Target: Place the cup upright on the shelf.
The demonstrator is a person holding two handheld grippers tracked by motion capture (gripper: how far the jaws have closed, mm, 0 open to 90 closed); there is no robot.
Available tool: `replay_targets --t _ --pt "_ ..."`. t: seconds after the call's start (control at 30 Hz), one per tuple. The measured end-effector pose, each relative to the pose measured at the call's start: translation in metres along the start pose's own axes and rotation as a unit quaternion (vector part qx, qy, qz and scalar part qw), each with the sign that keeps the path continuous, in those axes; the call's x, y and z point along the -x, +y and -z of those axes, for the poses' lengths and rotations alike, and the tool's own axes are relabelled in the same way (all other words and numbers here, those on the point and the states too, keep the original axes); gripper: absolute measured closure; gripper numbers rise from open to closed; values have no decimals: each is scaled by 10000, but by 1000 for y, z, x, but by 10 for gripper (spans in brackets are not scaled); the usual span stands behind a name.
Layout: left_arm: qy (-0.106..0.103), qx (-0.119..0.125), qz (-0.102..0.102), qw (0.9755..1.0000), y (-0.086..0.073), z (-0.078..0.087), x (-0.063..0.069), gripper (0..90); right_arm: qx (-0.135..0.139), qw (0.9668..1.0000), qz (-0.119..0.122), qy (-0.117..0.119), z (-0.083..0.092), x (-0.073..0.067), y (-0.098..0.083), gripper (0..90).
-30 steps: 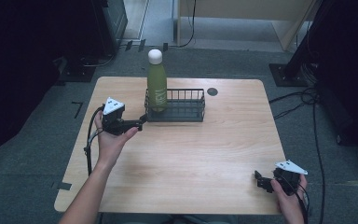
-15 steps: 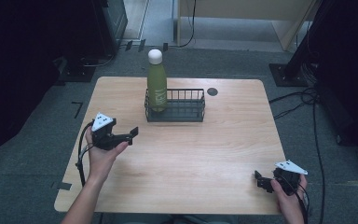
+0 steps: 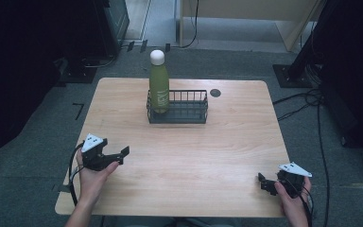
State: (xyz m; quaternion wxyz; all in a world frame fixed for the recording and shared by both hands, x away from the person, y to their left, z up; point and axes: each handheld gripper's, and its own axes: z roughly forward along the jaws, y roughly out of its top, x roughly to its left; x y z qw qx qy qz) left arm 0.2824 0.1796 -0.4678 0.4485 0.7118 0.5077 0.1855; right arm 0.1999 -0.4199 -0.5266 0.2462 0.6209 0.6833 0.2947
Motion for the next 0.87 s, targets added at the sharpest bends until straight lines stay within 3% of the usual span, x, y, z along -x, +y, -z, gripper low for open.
replay_targets --t 0.3,0.6,0.73,0.87 --pt "327 -156 233 9991 -36 26 -28 10 -3 10000 6 -2 0 0 0 0" --pt "706 -622 -79 9955 -63 44 -46 10 -3 10000 -16 -20 0 0 0 0" --pt "798 -862 -76 9930 -73 44 -51 10 -1 10000 -35 -32 0 1 0 0" --pt "784 -892 -3 9929 -75 42 -50 10 2 10000 -52 -55 0 1 0 0"
